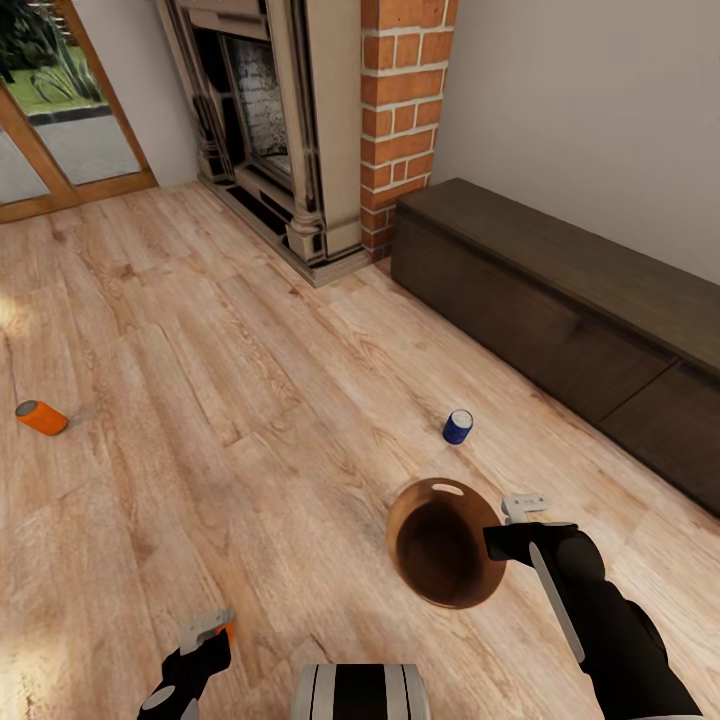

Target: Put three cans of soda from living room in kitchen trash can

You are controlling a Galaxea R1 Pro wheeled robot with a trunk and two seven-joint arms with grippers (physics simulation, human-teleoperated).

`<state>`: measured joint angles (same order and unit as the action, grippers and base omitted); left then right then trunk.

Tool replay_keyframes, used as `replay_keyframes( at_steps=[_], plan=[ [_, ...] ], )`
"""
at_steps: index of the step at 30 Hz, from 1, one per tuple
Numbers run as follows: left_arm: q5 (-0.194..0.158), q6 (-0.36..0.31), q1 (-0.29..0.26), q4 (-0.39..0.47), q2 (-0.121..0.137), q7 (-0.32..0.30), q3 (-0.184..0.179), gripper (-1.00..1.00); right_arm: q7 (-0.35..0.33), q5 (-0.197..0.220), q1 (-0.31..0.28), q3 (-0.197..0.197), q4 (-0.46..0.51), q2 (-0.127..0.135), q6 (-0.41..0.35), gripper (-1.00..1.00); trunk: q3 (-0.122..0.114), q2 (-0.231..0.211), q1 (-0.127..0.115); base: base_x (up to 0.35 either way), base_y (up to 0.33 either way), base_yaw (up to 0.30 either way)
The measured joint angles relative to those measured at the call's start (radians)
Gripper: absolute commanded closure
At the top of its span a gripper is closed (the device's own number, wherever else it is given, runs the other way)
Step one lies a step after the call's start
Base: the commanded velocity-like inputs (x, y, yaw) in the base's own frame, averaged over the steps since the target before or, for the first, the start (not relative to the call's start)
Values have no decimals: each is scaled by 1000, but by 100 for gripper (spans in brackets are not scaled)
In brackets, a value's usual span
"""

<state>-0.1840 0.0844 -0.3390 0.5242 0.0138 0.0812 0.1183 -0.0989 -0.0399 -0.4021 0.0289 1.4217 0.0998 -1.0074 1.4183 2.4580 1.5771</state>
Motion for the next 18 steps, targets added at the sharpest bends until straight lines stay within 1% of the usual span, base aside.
replay_keyframes(
  at_steps=[18],
  plan=[
    [1, -1, 0, 0, 0, 0, 0, 100, 0, 0, 0, 0, 0, 0, 0, 100, -56, -126, -69, 0, 0, 0]
  ],
)
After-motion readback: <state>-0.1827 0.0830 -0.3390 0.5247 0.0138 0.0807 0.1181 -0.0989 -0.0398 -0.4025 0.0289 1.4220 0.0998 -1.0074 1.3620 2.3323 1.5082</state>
